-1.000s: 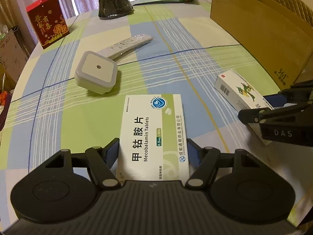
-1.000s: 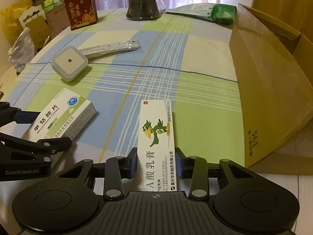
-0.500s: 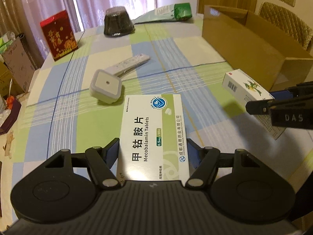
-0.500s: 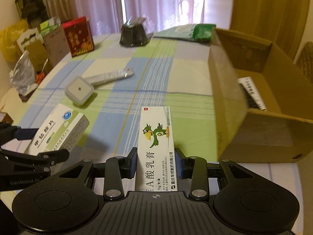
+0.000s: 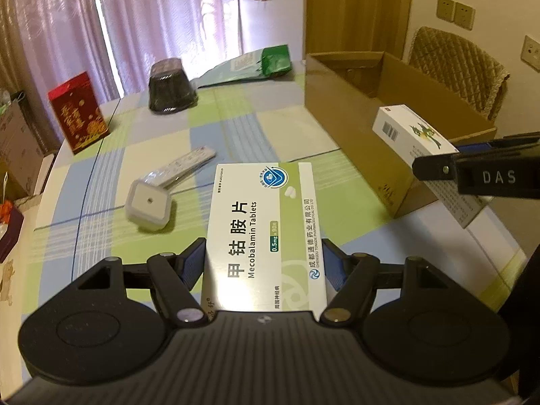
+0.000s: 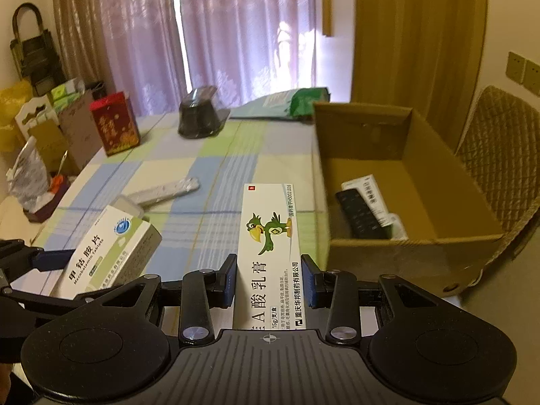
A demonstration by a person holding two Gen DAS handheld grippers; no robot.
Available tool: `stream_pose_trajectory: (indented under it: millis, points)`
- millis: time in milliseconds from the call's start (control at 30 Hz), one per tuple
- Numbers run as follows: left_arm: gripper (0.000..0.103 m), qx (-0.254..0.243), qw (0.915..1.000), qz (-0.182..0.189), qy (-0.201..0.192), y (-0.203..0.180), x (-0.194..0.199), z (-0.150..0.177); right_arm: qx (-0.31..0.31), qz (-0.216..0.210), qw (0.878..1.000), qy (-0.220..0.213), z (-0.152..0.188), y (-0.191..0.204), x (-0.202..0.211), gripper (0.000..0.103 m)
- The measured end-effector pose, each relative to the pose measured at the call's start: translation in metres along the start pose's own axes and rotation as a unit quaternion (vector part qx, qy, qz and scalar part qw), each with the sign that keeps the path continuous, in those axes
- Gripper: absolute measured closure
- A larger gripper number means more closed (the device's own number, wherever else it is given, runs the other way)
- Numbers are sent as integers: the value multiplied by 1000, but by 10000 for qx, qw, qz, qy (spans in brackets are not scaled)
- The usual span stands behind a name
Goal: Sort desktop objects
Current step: 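Carry the tablet box and ointment box over the cardboard box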
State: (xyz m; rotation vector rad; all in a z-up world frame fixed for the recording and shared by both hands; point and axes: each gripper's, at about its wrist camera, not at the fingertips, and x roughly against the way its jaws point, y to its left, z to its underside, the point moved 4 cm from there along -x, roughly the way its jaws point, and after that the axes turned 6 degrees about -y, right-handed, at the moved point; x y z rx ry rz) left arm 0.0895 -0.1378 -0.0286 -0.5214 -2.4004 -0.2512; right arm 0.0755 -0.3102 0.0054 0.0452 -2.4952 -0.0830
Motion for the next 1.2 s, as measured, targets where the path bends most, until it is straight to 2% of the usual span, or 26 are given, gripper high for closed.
stream_pose_trajectory:
  millis: [567, 933, 1200]
  points:
    - [36, -325, 9982, 388, -310, -51, -6, -47, -198, 349, 9986, -344, -22, -52, 19, 66]
    - [36, -521, 9931, 874, -589, -103, -27, -98, -329, 761, 9948, -589, -48, -118, 23, 66]
    - [36, -525, 9900, 1109, -694, -130, -49, -129, -424, 924, 9931, -580, -58, -155, 16, 66]
